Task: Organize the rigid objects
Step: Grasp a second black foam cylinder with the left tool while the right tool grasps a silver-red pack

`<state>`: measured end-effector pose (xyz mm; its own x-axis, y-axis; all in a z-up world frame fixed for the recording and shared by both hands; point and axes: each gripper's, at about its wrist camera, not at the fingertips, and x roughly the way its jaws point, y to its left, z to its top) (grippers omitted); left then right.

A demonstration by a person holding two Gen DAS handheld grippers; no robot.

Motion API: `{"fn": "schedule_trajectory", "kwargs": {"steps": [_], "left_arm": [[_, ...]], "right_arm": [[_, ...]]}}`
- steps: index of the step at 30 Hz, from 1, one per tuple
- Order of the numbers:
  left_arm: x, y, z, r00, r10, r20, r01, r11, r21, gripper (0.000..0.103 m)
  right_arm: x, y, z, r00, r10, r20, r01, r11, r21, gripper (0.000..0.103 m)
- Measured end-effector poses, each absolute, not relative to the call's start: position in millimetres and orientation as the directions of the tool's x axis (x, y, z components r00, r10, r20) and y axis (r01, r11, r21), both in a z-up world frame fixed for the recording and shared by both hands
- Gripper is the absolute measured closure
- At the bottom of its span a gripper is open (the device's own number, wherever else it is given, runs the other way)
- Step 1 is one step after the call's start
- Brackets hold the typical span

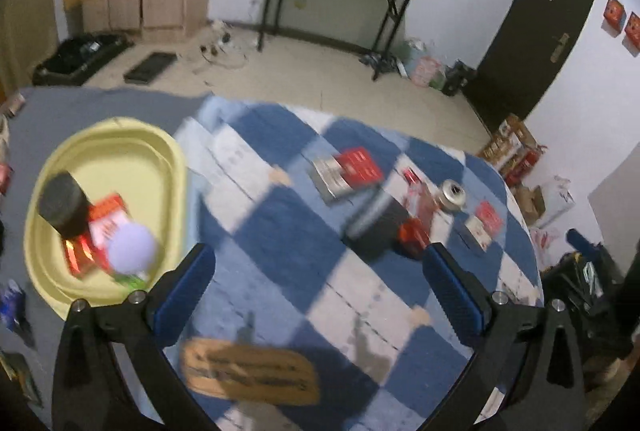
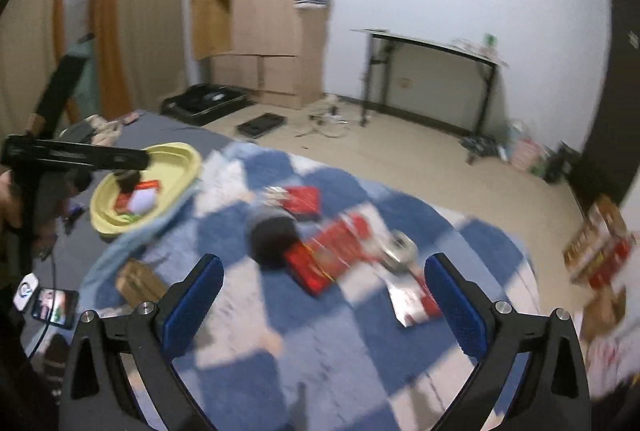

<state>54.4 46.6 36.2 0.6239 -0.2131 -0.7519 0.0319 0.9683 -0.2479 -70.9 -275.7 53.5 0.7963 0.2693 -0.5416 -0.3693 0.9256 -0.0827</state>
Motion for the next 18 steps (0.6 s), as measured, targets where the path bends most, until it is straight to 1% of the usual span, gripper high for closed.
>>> {"fn": "schedule_trajectory", "kwargs": {"steps": [3, 5, 6, 7, 9, 12, 14, 18], "left_arm": [[59, 22, 25, 0.600, -0.248, -0.760, 0.116, 0.968, -0.223, 0.000], [62, 9, 16, 0.587, -0.288, -0.756, 0.181, 0.958, -0.224, 0.000], [64, 5, 11, 0.581, -0.294, -0.759, 0.194, 0.956, -0.222, 0.000], [68, 1, 5, 0.569, -0.298, -0.767, 0.206, 0.954, -0.218, 0.000], [78, -4, -5, 0.549, -0.305, -0.778, 0.231, 0.950, -0.209, 0.000], [95, -9, -20, 0.539, -0.315, -0.781, 0.300, 0.938, -0.170, 0.000], [107, -12, -33, 0.512, -0.302, -0.805, 0.332, 0.933, -0.138, 0.000], [129, -13, -48, 0.503, -0.284, -0.816, 0.364, 0.926, -0.097, 0.000]], "right_arm": [[-70, -294, 38, 0.794, 0.253, -0.553, -0.317, 0.948, -0.021, 0.000], [-70, -295, 41, 0.804, 0.246, -0.541, -0.310, 0.950, -0.029, 0.000], [-60, -296, 41, 0.803, 0.210, -0.558, -0.282, 0.958, -0.045, 0.000], [-50, -297, 38, 0.800, 0.206, -0.563, -0.273, 0.961, -0.036, 0.000], [-37, -302, 30, 0.795, 0.216, -0.567, -0.265, 0.964, -0.005, 0.000], [-9, -313, 7, 0.770, 0.185, -0.611, -0.256, 0.966, -0.031, 0.000], [13, -318, -11, 0.728, 0.186, -0.659, -0.267, 0.963, -0.024, 0.000], [38, -326, -25, 0.723, 0.181, -0.667, -0.286, 0.957, -0.050, 0.000]]}}
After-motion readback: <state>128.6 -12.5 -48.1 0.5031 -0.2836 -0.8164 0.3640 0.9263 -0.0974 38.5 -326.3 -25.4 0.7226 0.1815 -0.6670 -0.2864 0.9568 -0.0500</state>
